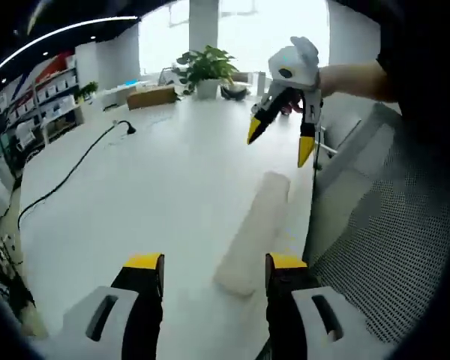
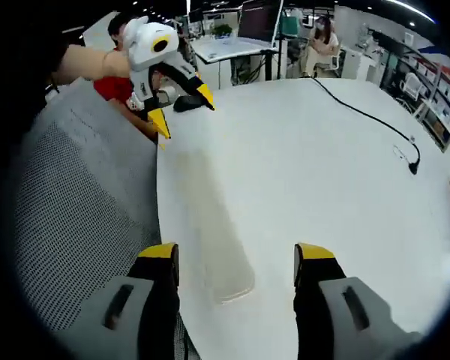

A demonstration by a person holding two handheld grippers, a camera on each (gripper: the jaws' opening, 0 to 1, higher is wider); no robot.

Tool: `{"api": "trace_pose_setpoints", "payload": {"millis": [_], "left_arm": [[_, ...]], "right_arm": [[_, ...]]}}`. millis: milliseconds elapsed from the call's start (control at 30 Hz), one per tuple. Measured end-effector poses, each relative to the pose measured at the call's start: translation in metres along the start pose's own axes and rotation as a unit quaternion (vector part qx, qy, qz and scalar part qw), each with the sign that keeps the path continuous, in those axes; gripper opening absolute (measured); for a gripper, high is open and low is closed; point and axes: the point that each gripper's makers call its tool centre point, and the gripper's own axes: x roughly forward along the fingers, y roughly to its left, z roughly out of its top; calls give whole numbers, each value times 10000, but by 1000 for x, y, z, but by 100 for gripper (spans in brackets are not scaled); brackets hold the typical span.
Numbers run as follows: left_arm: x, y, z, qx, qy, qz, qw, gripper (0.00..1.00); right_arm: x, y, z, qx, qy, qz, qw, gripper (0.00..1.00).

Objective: Arrange the utensils inside the cutlery case until each visible utensil rests in its matching compartment.

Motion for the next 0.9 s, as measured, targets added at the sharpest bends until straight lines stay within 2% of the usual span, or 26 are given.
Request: {"api": "trace_pose_setpoints", "payload": {"millis": [67, 100, 133, 267, 333, 400, 433, 500, 567, 600, 700, 733, 833, 900], "left_arm": [[-23, 11, 21, -517, -641, 421, 9957, 56], [-31, 13, 27, -540, -841, 529, 9936, 58], [-42, 15, 33, -555, -1024, 691, 9908, 58], [-66, 16, 41, -591, -1249, 1046, 9849, 59], [-78, 14, 44, -600, -1411, 1174, 9812, 59], [-88, 12, 45, -794, -1540, 1281, 9765, 61], [-95, 10, 49, -886, -1733, 1334, 9718, 61], [-106, 8, 56, -979, -2009, 1448, 9639, 62], [-113, 6, 58, -1075, -2138, 1517, 9590, 63], [-118, 4, 61, -1120, -2239, 1557, 9556, 63], [-129, 4, 66, -1351, -2579, 1704, 9414, 63], [-132, 1, 66, -1385, -2619, 1704, 9398, 65], [-133, -2, 62, -1387, -2580, 1776, 9395, 66], [-132, -6, 58, -1275, -2432, 1816, 9443, 66]], "right_arm": [[-11, -9, 3, 180, -199, -278, 9993, 63], [-18, -14, 5, 303, -335, -482, 9978, 64], [-22, -14, 6, 407, -405, -532, 9969, 65], [-36, -6, 10, 726, -716, -615, 9929, 63], [-41, -4, 13, 845, -895, -760, 9895, 71], [-48, 0, 13, 1005, -1032, -823, 9861, 77], [-52, -1, 13, 1037, -1129, -916, 9839, 77], [-63, -2, 13, 1336, -1411, -1073, 9750, 80], [-68, -4, 12, 1571, -1572, -1113, 9686, 83], [-73, -6, 11, 1800, -1677, -1192, 9619, 83], [-86, -7, 13, 2037, -2013, -1326, 9489, 81], [-90, -7, 14, 2154, -2144, -1364, 9429, 82], [-99, -6, 14, 2309, -2293, -1483, 9339, 82], [-103, -1, 17, 2359, -2435, -1404, 9302, 78]]}}
